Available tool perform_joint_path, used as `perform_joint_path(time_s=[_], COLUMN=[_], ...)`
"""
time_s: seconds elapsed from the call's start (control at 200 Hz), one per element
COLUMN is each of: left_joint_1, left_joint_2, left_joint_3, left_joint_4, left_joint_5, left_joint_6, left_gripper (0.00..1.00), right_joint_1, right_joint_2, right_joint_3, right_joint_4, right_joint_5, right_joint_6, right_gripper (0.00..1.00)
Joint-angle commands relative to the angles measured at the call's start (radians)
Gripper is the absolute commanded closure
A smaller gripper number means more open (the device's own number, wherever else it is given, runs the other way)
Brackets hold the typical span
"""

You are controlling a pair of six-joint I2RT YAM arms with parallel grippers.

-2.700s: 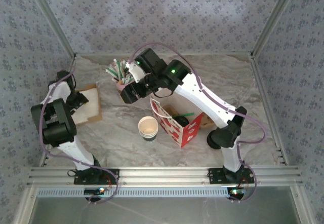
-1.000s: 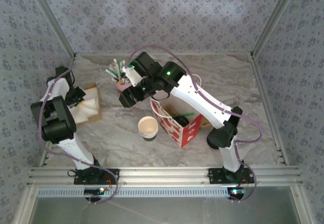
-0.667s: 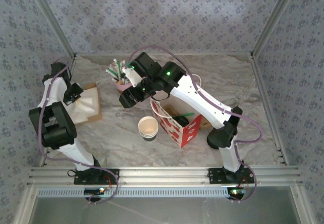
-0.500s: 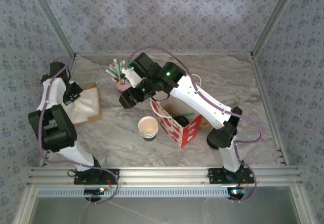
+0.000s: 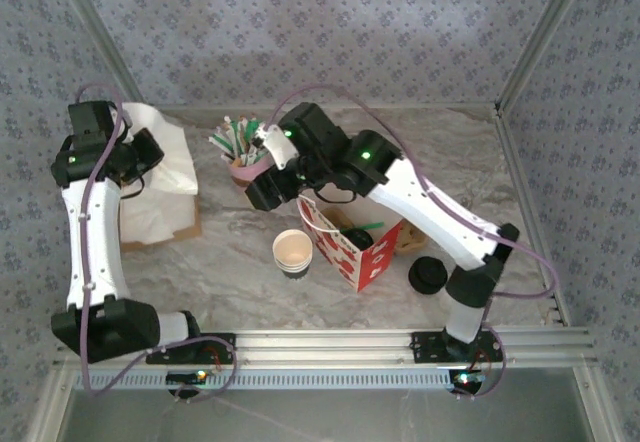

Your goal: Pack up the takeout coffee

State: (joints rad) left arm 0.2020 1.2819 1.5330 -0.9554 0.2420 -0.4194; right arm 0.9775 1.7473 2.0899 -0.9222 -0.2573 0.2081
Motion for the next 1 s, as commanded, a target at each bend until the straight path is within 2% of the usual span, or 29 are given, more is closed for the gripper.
perform_joint_path(time_s=[0.0,0.305,0.48,0.834,0.994], left_joint_1=[-0.061,-0.349,-0.439,-0.627,-0.654], left_joint_2=[-0.035,-0.041,-0.014,0.070,0.069], left_joint_3=[0.054,0.170,0.219,0.292,0.296], left_joint_4=[-0.056,-0.046,-0.022,0.037,0.111], left_joint_5=[0.167,0.379,0.500,0.638,0.702], left_joint_6=[0.010,0.028,0.025,0.020,-0.014], left_gripper=[1.00,1.00,1.00,1.00,1.00], right_joint_1=[-0.005,-0.081,-0.156,-0.160,-0.163], right_joint_2=[-0.095,-0.189,-0.208,-0.227,-0.264], right_joint_3=[-0.031,-0.040,-0.051,-0.092,-0.167], right_joint_4=[0.116,0.213,0.228,0.161,0.135], right_joint_5=[-0.012,-0.170,-0.282,-0.250,-0.189], right_joint_6=[-0.059,-0.187,-0.226,-0.360,-0.392], right_gripper=[0.31,0.33,0.32,0.29,0.29])
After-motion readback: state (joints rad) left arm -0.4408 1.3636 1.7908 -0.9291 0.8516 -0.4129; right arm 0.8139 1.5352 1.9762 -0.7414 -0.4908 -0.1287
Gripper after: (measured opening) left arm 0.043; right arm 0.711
